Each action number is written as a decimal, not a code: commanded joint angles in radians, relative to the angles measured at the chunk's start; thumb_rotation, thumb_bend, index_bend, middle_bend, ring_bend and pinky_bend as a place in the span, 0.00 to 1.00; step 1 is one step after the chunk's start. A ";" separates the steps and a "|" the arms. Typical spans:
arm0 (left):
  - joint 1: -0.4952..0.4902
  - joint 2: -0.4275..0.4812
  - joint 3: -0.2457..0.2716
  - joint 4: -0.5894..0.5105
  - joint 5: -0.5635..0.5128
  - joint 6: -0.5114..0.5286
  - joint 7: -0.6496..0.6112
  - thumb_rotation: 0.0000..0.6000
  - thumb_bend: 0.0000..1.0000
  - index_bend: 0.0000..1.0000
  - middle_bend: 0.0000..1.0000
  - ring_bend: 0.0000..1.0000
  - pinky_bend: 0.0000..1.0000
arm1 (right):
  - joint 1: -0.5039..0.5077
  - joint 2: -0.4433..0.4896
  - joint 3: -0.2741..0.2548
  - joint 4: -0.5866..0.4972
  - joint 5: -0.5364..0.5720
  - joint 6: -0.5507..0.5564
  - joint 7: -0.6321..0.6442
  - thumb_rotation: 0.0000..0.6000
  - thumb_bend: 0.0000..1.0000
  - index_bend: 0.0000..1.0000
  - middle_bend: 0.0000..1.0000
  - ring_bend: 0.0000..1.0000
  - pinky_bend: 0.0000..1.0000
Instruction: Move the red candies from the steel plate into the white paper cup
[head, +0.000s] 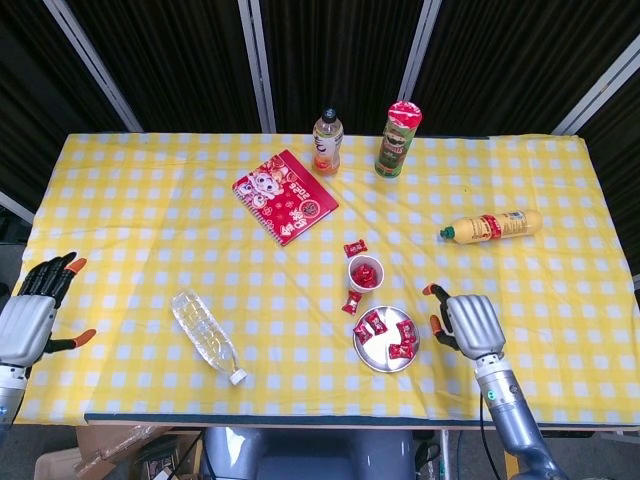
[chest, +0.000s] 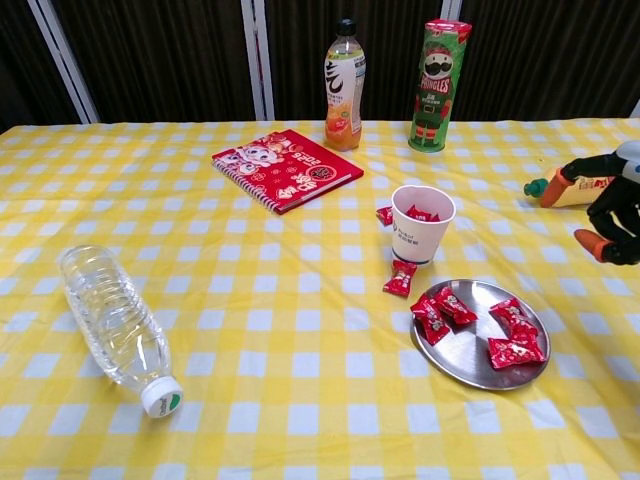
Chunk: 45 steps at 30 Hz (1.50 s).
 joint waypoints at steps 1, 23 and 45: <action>0.000 -0.001 -0.001 0.000 -0.001 0.000 0.002 1.00 0.07 0.00 0.00 0.00 0.00 | 0.015 -0.005 0.016 -0.018 -0.018 -0.016 -0.007 1.00 0.54 0.33 0.81 0.78 0.88; 0.003 0.005 -0.002 0.010 0.008 0.005 -0.038 1.00 0.07 0.00 0.00 0.00 0.00 | 0.120 -0.209 0.054 -0.005 0.070 -0.162 -0.178 1.00 0.47 0.35 0.81 0.78 0.88; -0.004 0.006 -0.004 0.004 0.000 -0.010 -0.039 1.00 0.07 0.00 0.00 0.00 0.00 | 0.250 -0.248 0.133 0.183 0.165 -0.286 -0.234 1.00 0.35 0.36 0.81 0.78 0.88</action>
